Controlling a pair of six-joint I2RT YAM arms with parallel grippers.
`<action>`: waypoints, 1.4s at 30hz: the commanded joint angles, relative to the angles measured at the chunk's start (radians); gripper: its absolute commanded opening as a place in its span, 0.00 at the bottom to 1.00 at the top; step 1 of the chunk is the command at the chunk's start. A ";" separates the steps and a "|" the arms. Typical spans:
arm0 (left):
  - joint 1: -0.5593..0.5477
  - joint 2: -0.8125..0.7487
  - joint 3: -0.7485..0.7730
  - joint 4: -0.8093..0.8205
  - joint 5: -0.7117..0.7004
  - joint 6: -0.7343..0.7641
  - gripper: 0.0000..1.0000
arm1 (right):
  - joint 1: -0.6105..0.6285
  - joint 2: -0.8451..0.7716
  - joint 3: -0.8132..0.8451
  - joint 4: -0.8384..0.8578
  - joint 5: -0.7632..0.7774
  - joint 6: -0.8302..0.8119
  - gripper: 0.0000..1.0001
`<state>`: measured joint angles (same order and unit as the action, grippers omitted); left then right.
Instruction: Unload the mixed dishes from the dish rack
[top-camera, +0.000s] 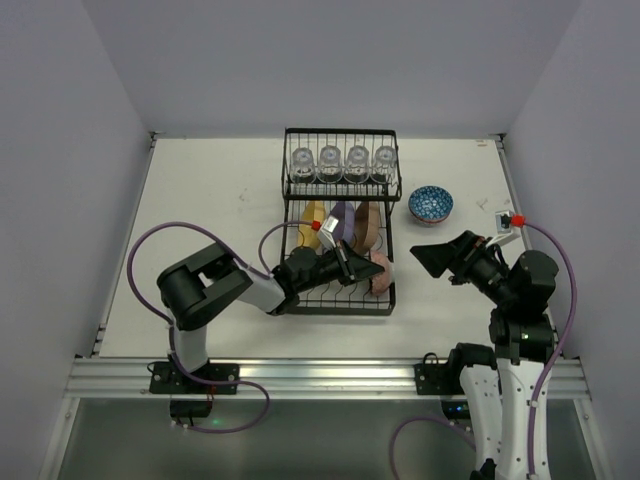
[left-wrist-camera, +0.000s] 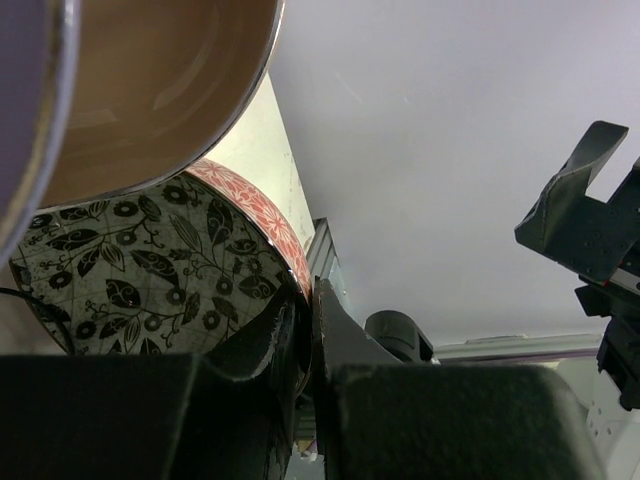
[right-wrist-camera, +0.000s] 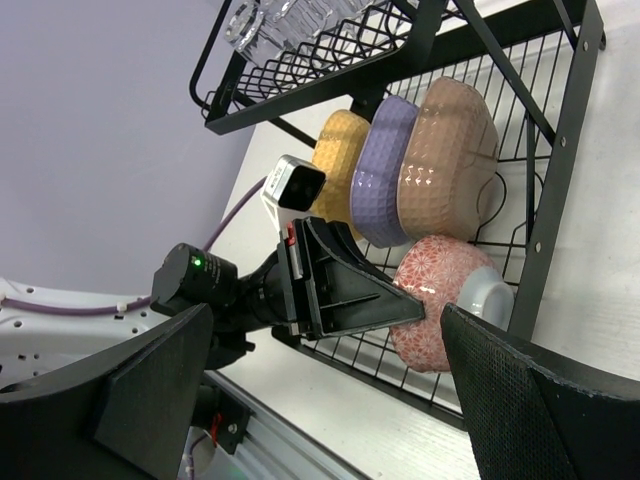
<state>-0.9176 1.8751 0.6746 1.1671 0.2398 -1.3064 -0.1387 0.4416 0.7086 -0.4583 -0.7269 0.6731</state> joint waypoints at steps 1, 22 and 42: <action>0.010 -0.045 0.063 0.703 -0.076 -0.157 0.00 | -0.004 -0.009 0.045 0.021 -0.031 0.010 0.97; -0.003 -0.001 0.026 0.727 -0.180 -0.270 0.00 | -0.004 -0.023 0.040 0.038 -0.046 0.019 0.97; -0.023 -0.028 0.034 0.672 -0.117 -0.375 0.00 | -0.004 -0.020 0.080 0.015 -0.026 0.013 0.97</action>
<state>-0.9382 1.8874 0.6937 1.3006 0.1020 -1.6413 -0.1387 0.4244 0.7391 -0.4492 -0.7517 0.6804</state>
